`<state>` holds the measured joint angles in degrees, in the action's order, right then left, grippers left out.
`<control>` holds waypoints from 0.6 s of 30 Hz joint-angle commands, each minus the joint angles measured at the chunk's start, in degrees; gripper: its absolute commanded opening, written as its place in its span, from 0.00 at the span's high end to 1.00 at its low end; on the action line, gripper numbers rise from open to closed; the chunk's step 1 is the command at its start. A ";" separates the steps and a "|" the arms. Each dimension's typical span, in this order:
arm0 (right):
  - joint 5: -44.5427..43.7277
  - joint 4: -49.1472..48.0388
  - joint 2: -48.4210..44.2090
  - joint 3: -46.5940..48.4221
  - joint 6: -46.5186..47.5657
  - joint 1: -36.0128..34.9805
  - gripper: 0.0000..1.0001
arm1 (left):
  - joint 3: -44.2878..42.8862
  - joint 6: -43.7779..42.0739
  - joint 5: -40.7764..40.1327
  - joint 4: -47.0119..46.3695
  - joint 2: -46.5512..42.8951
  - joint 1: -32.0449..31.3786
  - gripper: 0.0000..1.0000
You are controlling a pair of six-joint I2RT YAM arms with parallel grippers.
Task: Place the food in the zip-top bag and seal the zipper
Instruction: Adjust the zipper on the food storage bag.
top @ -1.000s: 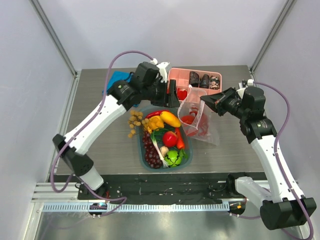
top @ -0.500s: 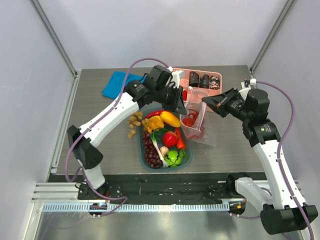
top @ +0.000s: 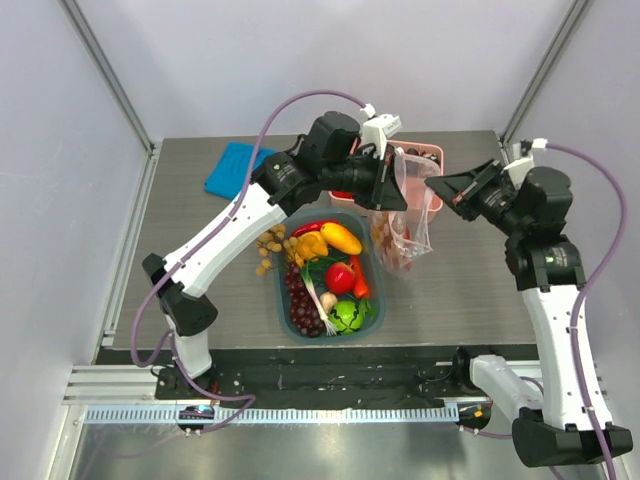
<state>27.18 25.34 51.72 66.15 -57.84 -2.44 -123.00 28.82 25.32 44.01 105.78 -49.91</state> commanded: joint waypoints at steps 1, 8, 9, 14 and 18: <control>-2.73 8.90 -0.23 12.32 18.50 0.86 0.99 | 1.79 -3.95 -2.03 -6.83 -3.82 -1.42 1.00; -11.20 31.69 0.13 8.22 30.68 0.86 0.99 | 9.09 -13.00 -7.23 -0.24 -4.00 -5.55 1.00; -9.88 31.52 -0.30 3.77 30.60 0.86 0.99 | 8.48 -12.91 -7.39 0.02 -3.48 -5.64 1.00; -4.95 30.12 -0.83 -0.50 29.99 0.86 0.99 | 4.80 -13.09 -7.57 3.18 -0.32 -5.90 1.00; 3.83 26.52 -1.53 4.94 28.76 0.94 0.99 | 5.13 -8.52 -2.04 0.39 -1.53 -3.80 1.00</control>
<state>22.50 56.49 53.08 64.75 -29.76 -1.69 -115.33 17.82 19.51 47.22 106.37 -55.68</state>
